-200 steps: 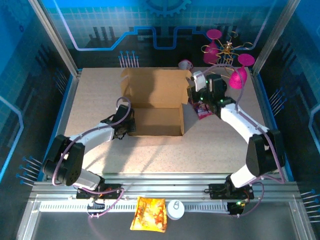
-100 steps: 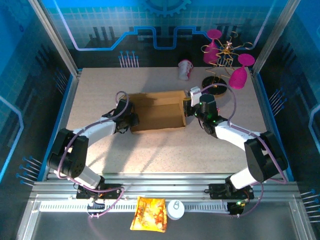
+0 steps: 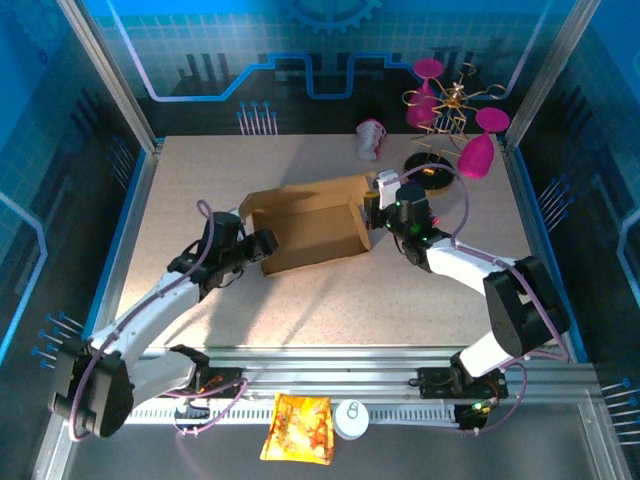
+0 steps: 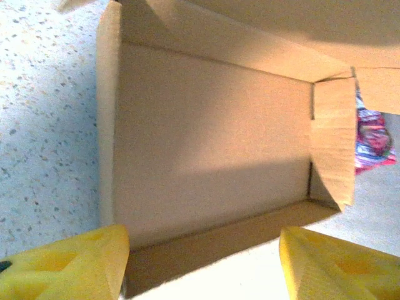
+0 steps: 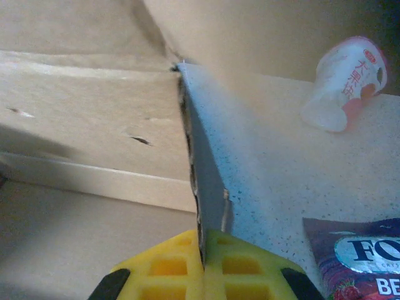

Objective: Fold the paper box

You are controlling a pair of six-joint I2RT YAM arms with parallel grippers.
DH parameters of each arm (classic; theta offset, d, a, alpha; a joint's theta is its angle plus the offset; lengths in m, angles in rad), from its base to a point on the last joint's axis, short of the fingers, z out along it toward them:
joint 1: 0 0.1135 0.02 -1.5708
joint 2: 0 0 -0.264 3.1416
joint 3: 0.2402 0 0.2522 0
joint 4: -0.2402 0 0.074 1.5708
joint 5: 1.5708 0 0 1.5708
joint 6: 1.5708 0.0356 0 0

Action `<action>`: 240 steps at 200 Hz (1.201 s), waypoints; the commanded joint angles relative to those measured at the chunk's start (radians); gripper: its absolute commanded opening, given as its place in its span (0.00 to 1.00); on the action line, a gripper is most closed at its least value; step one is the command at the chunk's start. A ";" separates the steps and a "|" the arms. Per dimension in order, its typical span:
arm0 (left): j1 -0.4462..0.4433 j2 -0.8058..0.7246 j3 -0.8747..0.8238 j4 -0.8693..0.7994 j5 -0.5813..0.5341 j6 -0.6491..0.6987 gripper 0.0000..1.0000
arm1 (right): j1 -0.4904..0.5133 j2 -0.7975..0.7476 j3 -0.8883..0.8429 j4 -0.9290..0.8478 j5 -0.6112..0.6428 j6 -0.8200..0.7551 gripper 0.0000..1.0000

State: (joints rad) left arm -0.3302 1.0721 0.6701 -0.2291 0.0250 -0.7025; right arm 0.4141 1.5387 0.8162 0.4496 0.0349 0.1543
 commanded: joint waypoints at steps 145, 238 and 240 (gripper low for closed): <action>0.289 0.082 0.522 -0.403 -0.092 -0.001 0.62 | 0.017 0.040 0.058 0.008 -0.001 -0.005 0.00; 0.319 0.377 0.600 -0.211 0.239 -0.304 0.62 | 0.017 0.058 0.116 -0.014 -0.011 0.009 0.00; 0.319 0.377 0.598 -0.208 0.243 -0.308 0.62 | 0.017 0.058 0.117 -0.016 -0.011 0.010 0.00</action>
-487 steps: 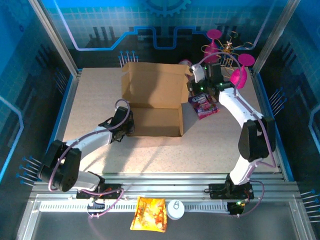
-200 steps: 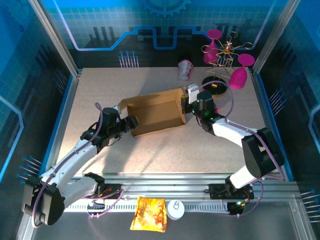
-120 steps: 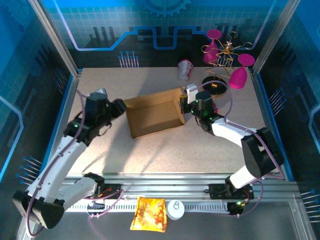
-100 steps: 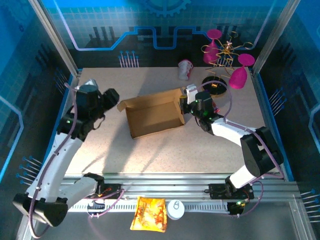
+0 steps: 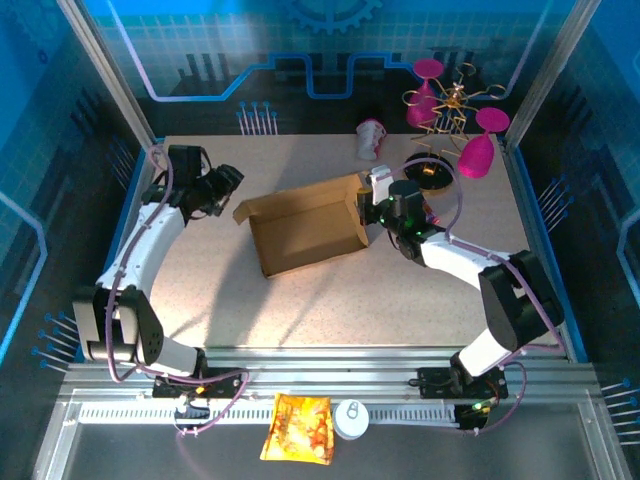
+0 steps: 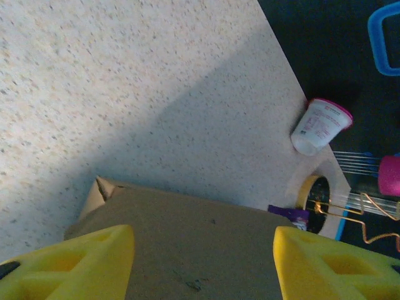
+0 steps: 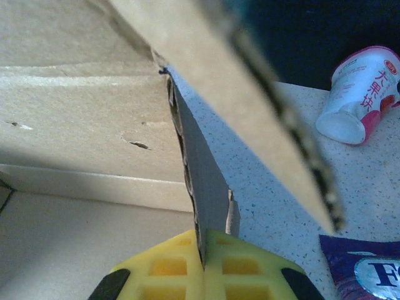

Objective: Fold the paper box

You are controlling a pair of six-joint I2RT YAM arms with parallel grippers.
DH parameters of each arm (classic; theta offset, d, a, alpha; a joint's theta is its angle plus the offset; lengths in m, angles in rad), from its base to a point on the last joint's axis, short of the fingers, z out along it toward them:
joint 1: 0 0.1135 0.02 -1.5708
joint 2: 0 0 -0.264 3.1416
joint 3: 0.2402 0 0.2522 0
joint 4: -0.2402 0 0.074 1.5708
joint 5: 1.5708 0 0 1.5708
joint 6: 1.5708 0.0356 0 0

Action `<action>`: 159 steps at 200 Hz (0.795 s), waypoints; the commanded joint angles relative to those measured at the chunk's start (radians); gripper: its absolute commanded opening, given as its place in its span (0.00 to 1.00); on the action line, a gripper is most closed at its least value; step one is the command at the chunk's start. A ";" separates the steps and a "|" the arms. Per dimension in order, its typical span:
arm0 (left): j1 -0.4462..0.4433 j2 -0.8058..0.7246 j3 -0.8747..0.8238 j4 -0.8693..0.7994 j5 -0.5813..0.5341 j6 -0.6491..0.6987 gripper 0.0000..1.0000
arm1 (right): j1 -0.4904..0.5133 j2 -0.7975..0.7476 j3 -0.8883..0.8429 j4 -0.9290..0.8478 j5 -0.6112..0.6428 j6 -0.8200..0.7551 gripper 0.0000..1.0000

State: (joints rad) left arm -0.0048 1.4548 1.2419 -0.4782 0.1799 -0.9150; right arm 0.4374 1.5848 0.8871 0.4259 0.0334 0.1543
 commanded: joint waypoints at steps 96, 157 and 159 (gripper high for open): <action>0.029 -0.046 -0.015 -0.098 0.123 -0.154 0.63 | -0.008 0.021 0.063 -0.012 0.000 0.012 0.00; -0.007 -0.010 -0.030 0.019 0.198 -0.322 0.64 | -0.006 0.023 0.065 -0.019 -0.003 0.022 0.00; -0.009 -0.011 -0.032 0.023 0.199 -0.327 0.64 | -0.006 0.023 0.067 -0.019 -0.003 0.022 0.00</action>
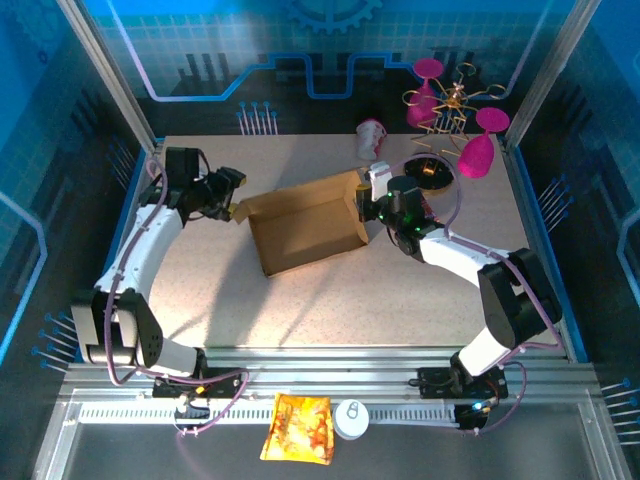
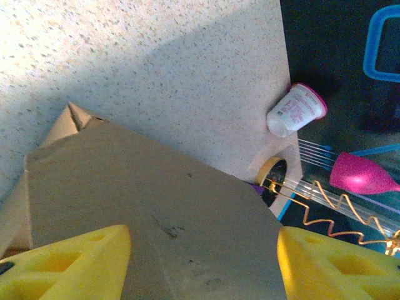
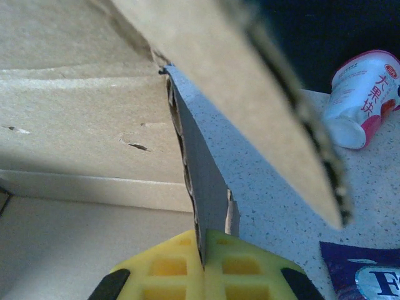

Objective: Fold the paper box

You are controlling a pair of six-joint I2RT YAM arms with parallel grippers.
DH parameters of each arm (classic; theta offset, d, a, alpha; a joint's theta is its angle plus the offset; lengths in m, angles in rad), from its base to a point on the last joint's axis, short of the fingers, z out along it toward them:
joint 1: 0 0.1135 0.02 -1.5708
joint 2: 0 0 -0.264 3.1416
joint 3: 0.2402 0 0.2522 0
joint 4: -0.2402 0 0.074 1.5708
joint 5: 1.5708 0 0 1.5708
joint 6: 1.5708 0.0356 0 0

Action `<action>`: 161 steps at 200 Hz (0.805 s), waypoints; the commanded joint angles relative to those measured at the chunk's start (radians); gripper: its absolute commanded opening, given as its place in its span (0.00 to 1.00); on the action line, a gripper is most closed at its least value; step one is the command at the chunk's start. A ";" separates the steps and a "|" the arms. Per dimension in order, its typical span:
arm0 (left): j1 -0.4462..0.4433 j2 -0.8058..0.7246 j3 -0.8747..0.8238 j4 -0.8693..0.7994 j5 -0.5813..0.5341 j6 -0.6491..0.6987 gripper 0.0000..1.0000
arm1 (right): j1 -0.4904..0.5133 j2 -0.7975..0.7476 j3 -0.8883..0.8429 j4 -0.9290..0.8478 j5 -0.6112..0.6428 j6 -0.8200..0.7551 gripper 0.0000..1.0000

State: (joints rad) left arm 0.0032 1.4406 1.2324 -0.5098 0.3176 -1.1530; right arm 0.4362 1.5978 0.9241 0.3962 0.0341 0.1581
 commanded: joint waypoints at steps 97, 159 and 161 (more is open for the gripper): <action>-0.051 0.004 -0.090 0.183 0.072 -0.253 0.63 | 0.011 0.036 0.067 -0.029 0.026 0.032 0.00; 0.033 -0.057 -0.081 -0.069 -0.007 -0.034 0.67 | -0.016 0.031 0.070 -0.054 0.045 0.027 0.00; 0.034 -0.060 -0.088 -0.063 -0.007 -0.036 0.67 | -0.016 0.031 0.068 -0.053 0.044 0.029 0.00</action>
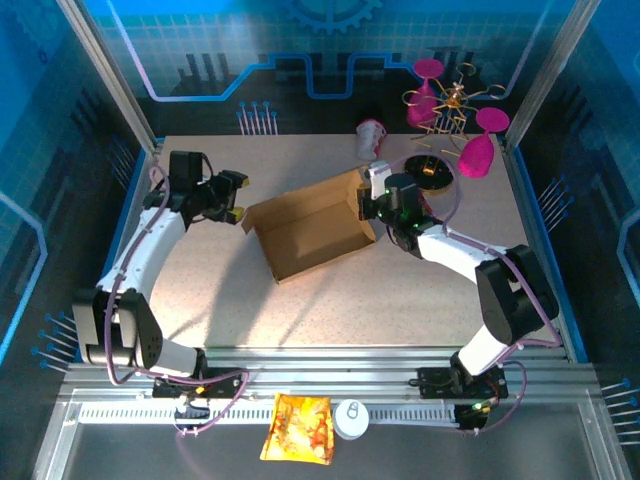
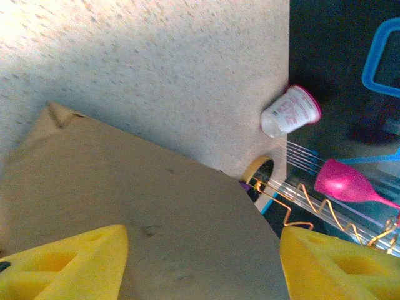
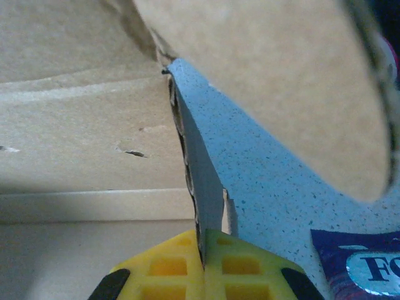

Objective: Fold the paper box

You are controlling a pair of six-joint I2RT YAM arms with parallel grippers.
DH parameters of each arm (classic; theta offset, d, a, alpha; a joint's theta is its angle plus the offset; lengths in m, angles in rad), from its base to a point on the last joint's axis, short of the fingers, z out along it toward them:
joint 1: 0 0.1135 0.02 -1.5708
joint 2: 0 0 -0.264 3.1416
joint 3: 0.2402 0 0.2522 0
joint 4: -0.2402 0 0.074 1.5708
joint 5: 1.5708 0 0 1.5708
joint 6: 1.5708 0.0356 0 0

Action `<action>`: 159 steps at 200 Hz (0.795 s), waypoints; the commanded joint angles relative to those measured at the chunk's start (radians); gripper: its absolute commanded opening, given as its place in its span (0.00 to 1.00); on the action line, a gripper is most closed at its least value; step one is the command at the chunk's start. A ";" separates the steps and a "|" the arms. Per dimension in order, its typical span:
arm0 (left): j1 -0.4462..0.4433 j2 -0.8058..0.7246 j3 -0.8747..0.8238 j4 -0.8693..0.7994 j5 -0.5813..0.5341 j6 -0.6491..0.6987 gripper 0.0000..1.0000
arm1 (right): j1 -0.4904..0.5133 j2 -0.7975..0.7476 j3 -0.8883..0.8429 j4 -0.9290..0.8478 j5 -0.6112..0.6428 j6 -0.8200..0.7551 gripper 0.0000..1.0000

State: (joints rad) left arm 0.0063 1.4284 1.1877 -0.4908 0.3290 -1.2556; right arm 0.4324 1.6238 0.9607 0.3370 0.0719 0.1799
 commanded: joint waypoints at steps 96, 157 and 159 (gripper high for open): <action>-0.006 0.007 -0.100 0.133 0.090 -0.058 0.70 | -0.001 0.015 0.032 0.004 0.009 0.021 0.00; -0.053 -0.049 -0.143 0.103 0.080 -0.108 0.69 | 0.002 0.016 0.032 -0.001 0.025 0.026 0.00; -0.054 -0.050 -0.145 0.102 0.079 -0.111 0.69 | 0.001 0.016 0.031 -0.001 0.026 0.026 0.00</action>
State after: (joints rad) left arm -0.0437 1.4216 1.0718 -0.3683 0.3908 -1.3323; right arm 0.4294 1.6238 0.9607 0.3313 0.0830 0.1917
